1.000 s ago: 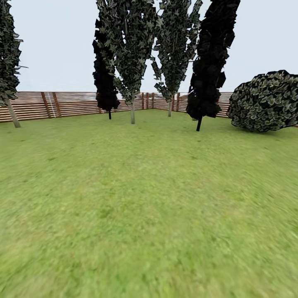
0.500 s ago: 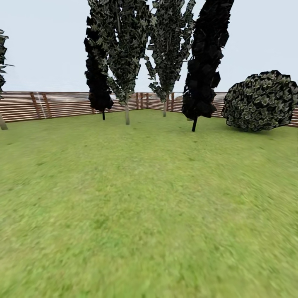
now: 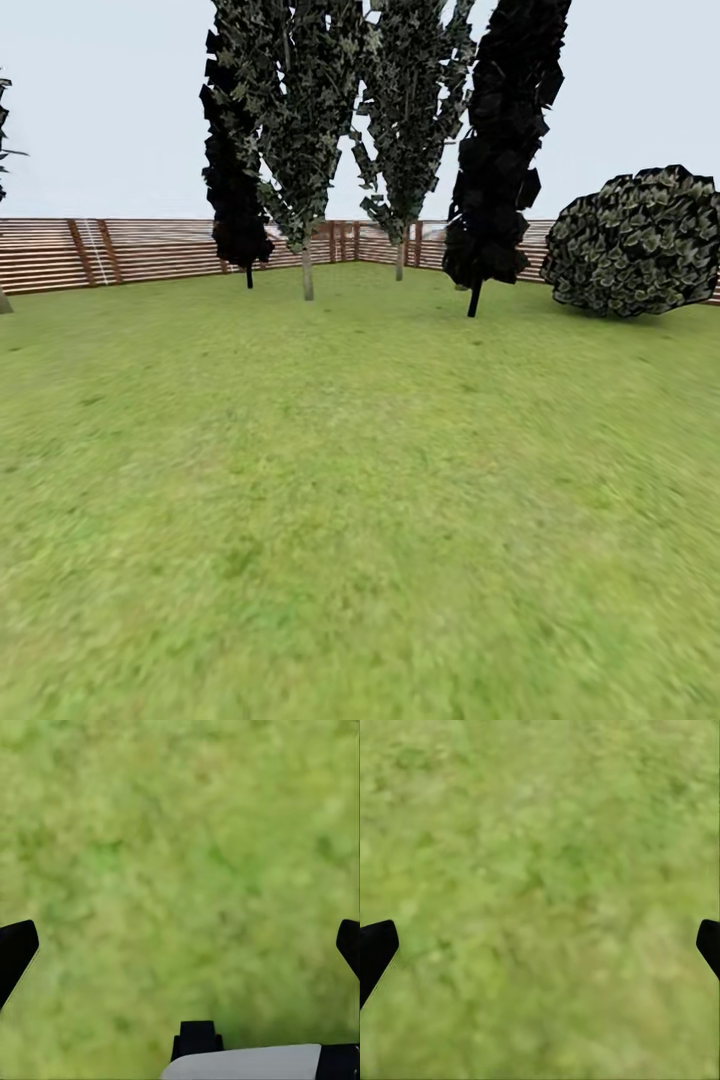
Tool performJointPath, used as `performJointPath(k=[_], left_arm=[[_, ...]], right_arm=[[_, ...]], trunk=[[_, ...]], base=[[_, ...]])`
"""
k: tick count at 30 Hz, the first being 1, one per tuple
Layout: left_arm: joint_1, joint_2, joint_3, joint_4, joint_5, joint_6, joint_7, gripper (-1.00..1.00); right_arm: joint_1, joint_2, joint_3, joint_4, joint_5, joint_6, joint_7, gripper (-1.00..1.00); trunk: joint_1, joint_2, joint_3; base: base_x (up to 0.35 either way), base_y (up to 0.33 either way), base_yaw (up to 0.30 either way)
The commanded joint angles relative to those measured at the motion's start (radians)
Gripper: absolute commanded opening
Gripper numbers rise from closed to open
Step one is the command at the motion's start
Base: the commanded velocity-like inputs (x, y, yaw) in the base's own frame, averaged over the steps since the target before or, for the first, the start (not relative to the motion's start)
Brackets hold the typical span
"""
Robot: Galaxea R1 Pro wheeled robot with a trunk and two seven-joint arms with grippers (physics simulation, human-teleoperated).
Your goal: Take the three Easter eggs out of the wicker basket on the lawn in the garden, then place them on the lawn next to a single tree (choose any tree) so that all three eggs are next to the same tree and none are left in the basket.
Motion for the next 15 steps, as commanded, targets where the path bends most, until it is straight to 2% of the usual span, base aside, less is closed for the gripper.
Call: performJointPath(k=[1,15], left_arm=[[0.000,0.000,0.000,-0.001,-0.005,-0.002,0.000,1.00],[0.000,0.001,-0.001,-0.002,-0.005,-0.002,0.000,1.00]], right_arm=[[0.000,0.000,0.001,0.000,-0.005,-0.003,-0.001,1.00],[0.000,0.000,0.000,0.000,-0.004,-0.004,-0.002,1.00]], trunk=[[0.001,0.000,-0.002],[0.001,0.000,-0.020]], base=[[0.317,0.094,0.000],[0.317,0.094,0.000]])
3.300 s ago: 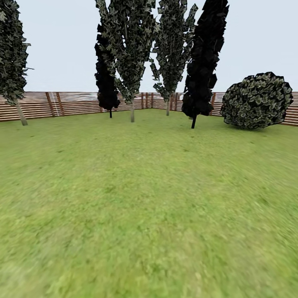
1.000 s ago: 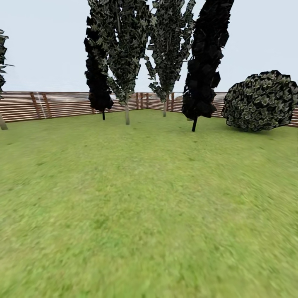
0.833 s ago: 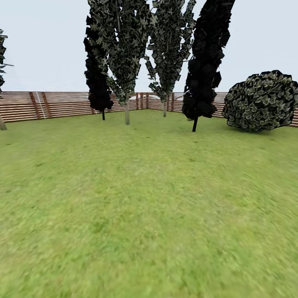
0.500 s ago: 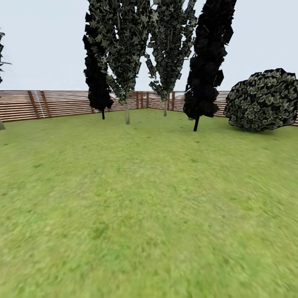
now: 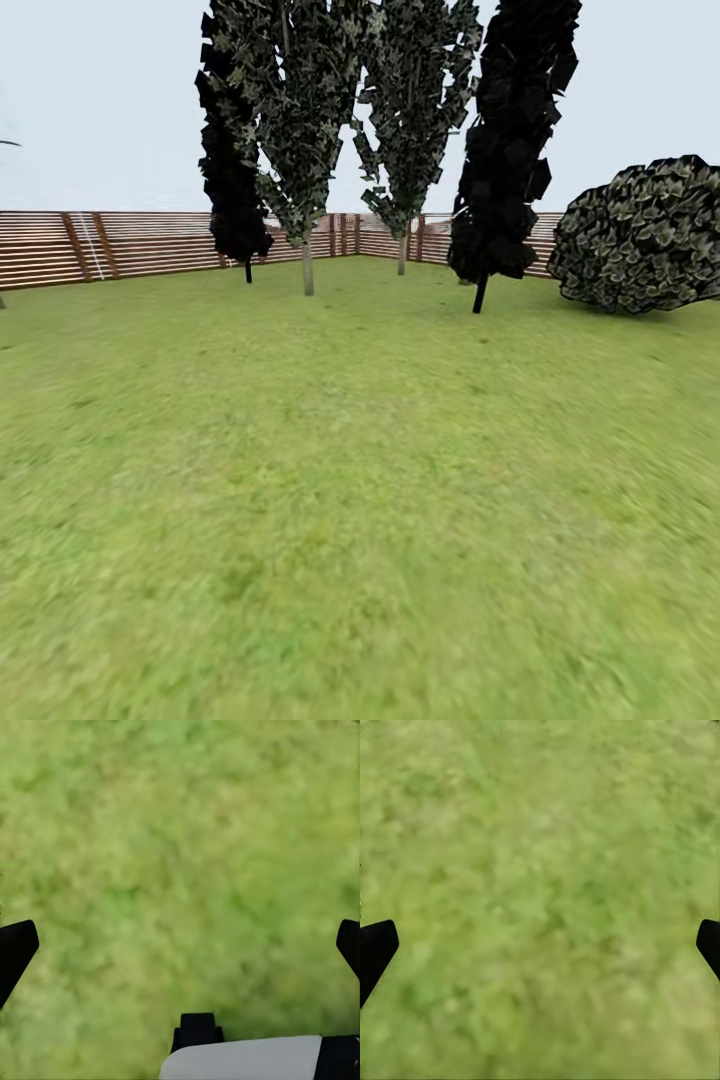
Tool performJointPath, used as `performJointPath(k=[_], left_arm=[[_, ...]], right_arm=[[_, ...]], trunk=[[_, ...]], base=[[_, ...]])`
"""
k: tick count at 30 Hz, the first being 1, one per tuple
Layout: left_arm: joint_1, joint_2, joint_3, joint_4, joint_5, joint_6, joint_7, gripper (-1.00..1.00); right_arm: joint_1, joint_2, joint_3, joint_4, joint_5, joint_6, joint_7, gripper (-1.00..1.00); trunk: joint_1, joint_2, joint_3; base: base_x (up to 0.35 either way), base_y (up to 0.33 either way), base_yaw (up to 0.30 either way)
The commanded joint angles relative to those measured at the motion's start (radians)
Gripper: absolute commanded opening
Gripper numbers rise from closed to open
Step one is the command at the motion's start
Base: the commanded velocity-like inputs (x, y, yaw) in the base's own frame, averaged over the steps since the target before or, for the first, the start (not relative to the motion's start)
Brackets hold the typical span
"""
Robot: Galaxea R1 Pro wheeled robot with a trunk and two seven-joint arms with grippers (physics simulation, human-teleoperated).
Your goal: Take the three Easter eggs out of the wicker basket on the lawn in the garden, then place them on the lawn next to a single tree (choose any tree) so that all three eggs are next to the same tree and none are left in the basket.
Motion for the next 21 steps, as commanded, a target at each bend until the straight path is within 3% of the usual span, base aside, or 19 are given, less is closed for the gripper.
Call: performJointPath(k=[1,21], left_arm=[[0.000,0.000,0.000,-0.001,-0.005,-0.002,0.000,1.00],[0.000,0.000,0.000,0.000,-0.005,-0.002,0.000,1.00]], right_arm=[[0.000,0.000,0.001,0.000,-0.005,-0.003,-0.001,1.00],[0.000,0.001,0.001,0.000,-0.004,-0.002,0.000,1.00]], trunk=[[0.001,0.000,-0.001],[0.001,0.000,-0.003]], base=[[0.317,0.094,0.000],[0.317,0.093,-0.068]])
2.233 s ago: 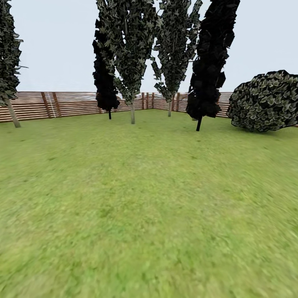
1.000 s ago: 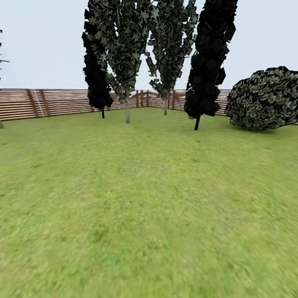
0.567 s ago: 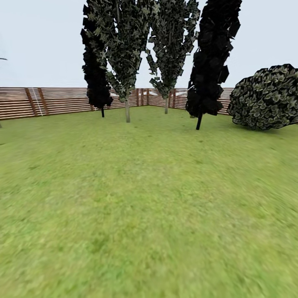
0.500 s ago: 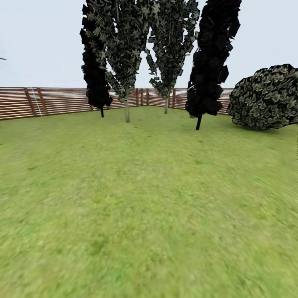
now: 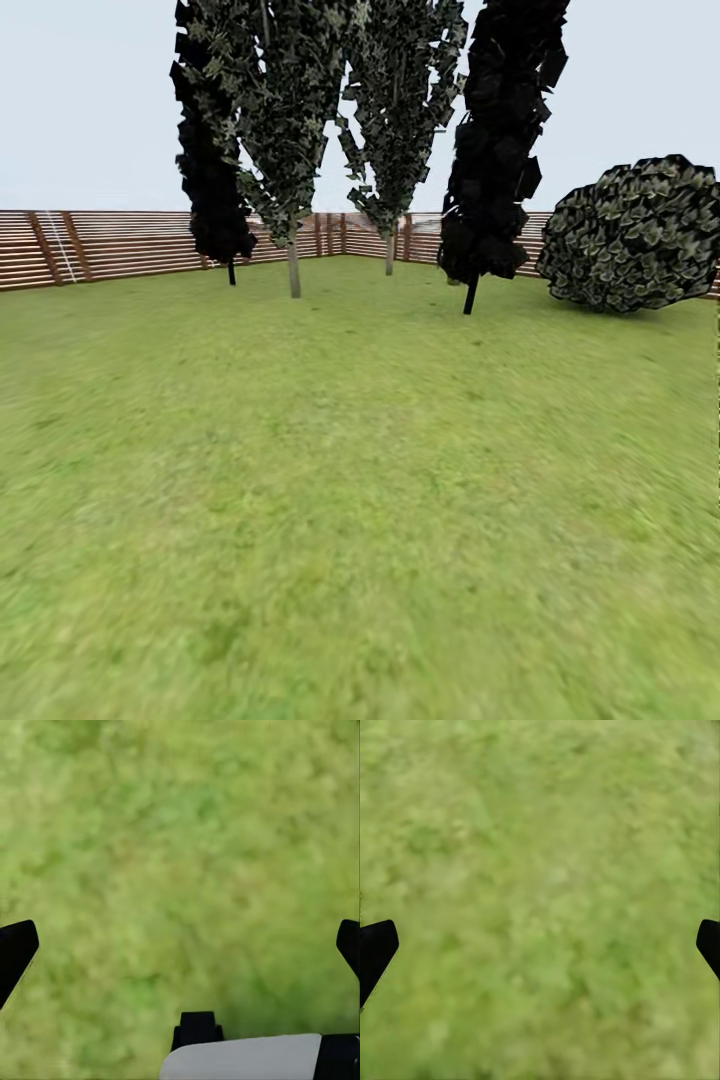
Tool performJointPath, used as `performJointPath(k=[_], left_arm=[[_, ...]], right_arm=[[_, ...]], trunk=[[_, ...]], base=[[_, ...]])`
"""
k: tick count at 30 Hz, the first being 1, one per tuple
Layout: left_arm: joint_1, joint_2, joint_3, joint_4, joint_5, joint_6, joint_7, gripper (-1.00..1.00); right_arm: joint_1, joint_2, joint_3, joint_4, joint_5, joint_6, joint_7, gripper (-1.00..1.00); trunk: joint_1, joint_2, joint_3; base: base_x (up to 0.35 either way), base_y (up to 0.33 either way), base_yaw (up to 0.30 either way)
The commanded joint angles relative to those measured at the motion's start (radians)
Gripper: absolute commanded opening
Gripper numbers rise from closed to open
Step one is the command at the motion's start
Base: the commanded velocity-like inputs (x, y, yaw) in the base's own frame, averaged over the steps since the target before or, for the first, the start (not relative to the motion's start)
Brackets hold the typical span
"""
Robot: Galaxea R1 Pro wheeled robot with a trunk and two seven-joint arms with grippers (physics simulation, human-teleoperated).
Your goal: Take the three Easter eggs out of the wicker basket on the lawn in the garden, then place them on the lawn next to a single tree (choose any tree) so that all three eggs are next to the same tree and none are left in the basket.
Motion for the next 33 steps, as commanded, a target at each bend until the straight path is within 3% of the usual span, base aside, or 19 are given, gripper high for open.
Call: performJointPath(k=[1,24,33], left_arm=[[0.000,0.000,0.000,-0.001,-0.005,-0.002,0.000,1.00],[0.000,0.000,0.000,-0.001,-0.005,-0.002,0.000,1.00],[0.001,0.000,0.000,-0.001,-0.005,-0.002,0.001,1.00]], right_arm=[[-0.001,0.000,0.001,0.001,-0.005,-0.003,0.000,1.00],[-0.001,0.001,0.002,0.001,-0.003,-0.003,-0.001,1.00],[-0.001,0.001,0.002,0.001,-0.002,-0.003,0.000,1.00]], trunk=[[0.001,0.000,-0.001],[0.001,0.000,-0.003],[0.001,0.000,-0.003]], base=[[0.317,0.094,-0.166],[0.317,0.098,-0.089],[0.309,0.128,-0.215]])
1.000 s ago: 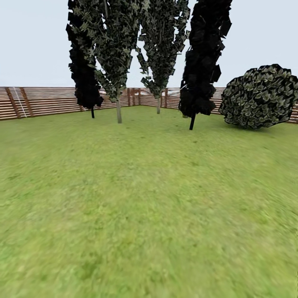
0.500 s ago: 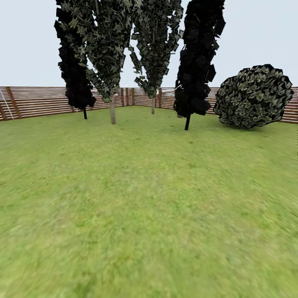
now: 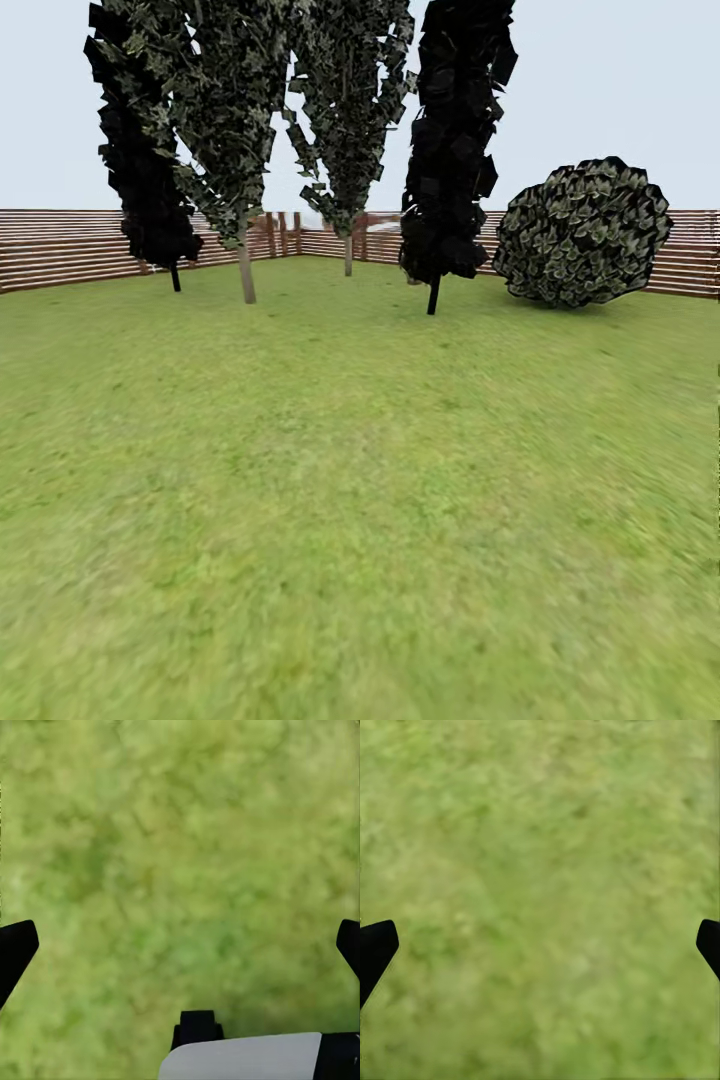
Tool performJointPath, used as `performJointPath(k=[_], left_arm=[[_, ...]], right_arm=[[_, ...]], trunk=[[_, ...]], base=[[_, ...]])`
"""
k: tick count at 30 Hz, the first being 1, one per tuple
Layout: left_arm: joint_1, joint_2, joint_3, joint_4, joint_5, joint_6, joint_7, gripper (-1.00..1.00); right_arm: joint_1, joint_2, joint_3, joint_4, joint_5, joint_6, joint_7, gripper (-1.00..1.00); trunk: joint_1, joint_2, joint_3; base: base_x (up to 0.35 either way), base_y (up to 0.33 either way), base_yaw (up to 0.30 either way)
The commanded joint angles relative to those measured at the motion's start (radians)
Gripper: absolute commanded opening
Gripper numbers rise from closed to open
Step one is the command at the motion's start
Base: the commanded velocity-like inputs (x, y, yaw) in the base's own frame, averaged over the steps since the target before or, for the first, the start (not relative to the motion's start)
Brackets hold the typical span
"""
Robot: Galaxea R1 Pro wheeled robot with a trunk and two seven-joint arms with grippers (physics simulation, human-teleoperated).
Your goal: Take the three Easter eggs out of the wicker basket on the lawn in the garden, then place them on the lawn next to a single tree (choose any tree) so that all three eggs are next to the same tree and none are left in the basket.
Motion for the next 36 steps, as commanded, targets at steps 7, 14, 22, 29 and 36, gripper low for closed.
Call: performJointPath(k=[7,14,22,29,36], left_arm=[[0.000,0.000,0.000,-0.001,-0.005,-0.002,0.000,1.00],[0.000,0.000,0.000,-0.001,-0.005,-0.002,0.000,1.00],[0.000,-0.001,0.000,-0.001,-0.005,-0.002,0.000,1.00],[0.000,0.000,0.000,-0.002,-0.005,-0.002,0.000,1.00],[0.000,0.000,0.000,-0.002,-0.005,-0.002,0.000,1.00]], right_arm=[[0.000,0.000,0.001,0.001,-0.004,-0.003,-0.001,1.00],[0.000,0.000,0.001,0.001,-0.004,-0.003,-0.001,1.00],[0.000,0.000,0.001,0.001,-0.004,-0.003,-0.001,1.00],[0.000,0.000,0.001,0.001,-0.004,-0.004,-0.001,1.00],[0.000,0.000,0.000,0.001,-0.004,-0.005,-0.001,1.00]], trunk=[[0.001,0.000,-0.001],[0.001,0.000,-0.001],[0.001,0.000,-0.001],[0.001,0.000,-0.001],[0.001,0.000,-0.001]], base=[[0.286,0.169,-0.034],[0.284,0.172,-0.001],[0.284,0.160,0.000],[0.287,0.133,0.000],[0.303,0.099,0.000]])
